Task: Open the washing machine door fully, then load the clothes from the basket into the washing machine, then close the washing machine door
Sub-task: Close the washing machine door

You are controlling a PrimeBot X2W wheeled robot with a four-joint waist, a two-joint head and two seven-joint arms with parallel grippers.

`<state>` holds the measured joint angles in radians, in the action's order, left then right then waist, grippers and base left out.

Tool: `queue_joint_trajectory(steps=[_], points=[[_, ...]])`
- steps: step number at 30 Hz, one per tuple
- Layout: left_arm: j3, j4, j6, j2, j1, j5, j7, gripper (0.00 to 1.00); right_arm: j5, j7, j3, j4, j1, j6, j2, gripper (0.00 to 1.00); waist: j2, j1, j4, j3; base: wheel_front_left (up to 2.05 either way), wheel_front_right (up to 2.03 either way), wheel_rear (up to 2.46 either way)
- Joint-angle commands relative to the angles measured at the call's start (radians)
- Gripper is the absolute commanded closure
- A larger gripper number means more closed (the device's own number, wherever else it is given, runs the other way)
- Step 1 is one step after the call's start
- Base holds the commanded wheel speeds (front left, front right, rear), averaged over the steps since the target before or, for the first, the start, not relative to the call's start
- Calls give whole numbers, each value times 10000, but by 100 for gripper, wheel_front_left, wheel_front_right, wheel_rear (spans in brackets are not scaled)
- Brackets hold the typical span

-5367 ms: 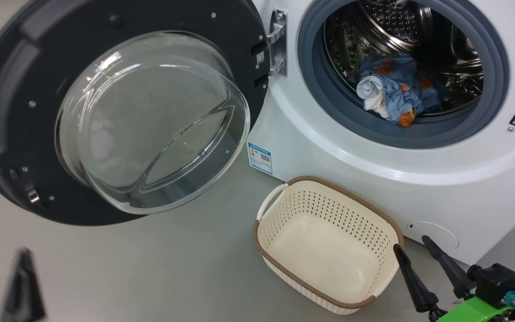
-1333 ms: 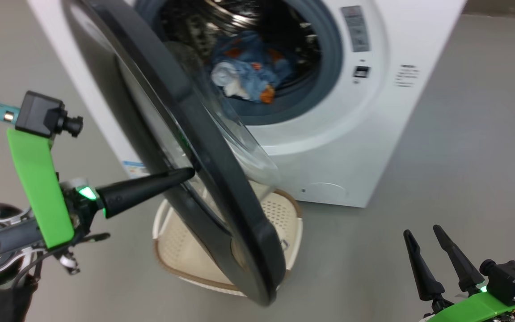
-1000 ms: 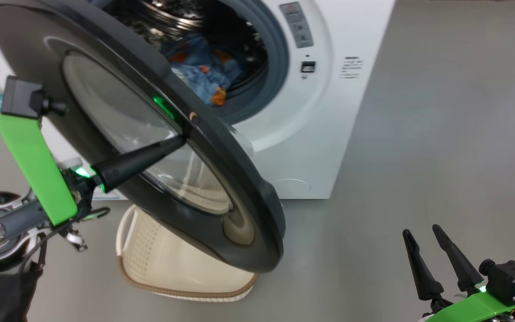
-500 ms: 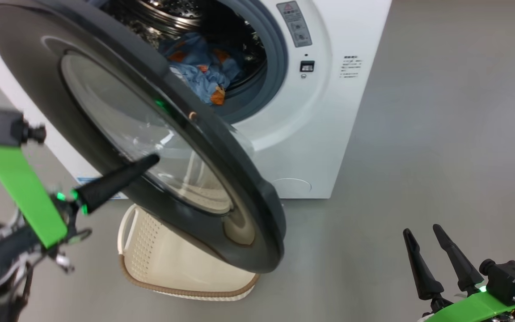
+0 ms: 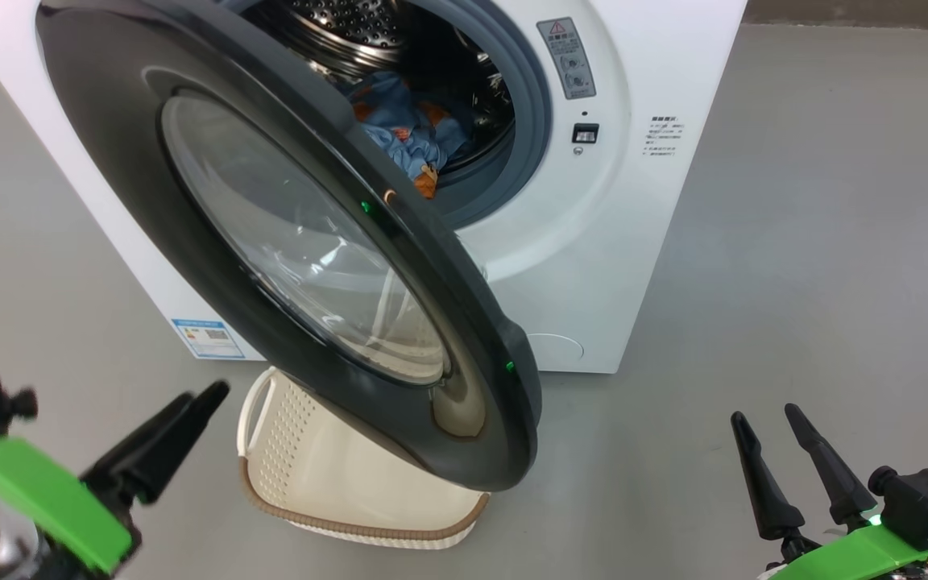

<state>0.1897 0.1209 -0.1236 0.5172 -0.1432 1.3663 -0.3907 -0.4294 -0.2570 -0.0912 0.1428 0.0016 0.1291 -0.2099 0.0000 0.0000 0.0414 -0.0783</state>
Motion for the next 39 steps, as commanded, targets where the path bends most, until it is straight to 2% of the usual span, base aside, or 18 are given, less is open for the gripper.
queue_joint_trajectory(steps=[1, 5, 11, 14, 17, 20, 21, 28, 33, 39], points=[[-225, 47, -71, 626, -44, -449, 755, 0, 46, -48, -145, -228, 22, 16, -200, 0, 0, 0, -35, 30, 0, 0, 0], [547, -768, -71, 1080, 562, -1323, 2737, 0, 24, -48, -121, -207, 89, 16, -252, 0, 0, 0, -147, 76, 0, 0, 0], [1649, -2138, -71, 1262, 930, -1834, 5407, 0, 8, -48, -90, -117, 107, 16, -353, 0, 0, 0, -419, 60, 0, 0, 0], [2128, -2765, -71, 1299, 965, -2204, 6237, 0, -8, -48, -64, -65, 111, 16, -387, 0, 0, 0, -591, 82, 0, 0, 0], [2255, -3258, -71, 1106, 886, -2728, 6493, 0, -20, -48, -25, -5, 139, 16, -417, 0, 0, 0, -723, 109, 0, 0, 0], [1608, -3410, -71, 584, 826, -3648, 6517, 0, -28, -48, 1, 32, 172, 16, -447, 0, 0, 0, -820, 151, 0, 0, 0], [1608, -3410, -71, 584, 826, -3648, 6517, 0, -28, -48, 1, 32, 172, 16, -447, 0, 0, 0, -820, 151, 0, 0, 0], [197, -2969, -71, -736, 1311, -6182, 6522, 0, -21, -48, 83, 60, 194, 16, -467, 0, 0, 0, -1016, 273, 0, 0, 0], [-302, -2604, -71, -1336, 1663, -7780, 6523, 0, -23, -48, 116, 52, 234, 16, -483, 0, 0, 0, -1107, 387, 0, 0, 0], [-789, -2262, -71, -1955, 1983, -8997, 6523, 0, -19, -48, 164, 21, 316, 16, -516, 0, 0, 0, -1137, 483, 0, 0, 0]])
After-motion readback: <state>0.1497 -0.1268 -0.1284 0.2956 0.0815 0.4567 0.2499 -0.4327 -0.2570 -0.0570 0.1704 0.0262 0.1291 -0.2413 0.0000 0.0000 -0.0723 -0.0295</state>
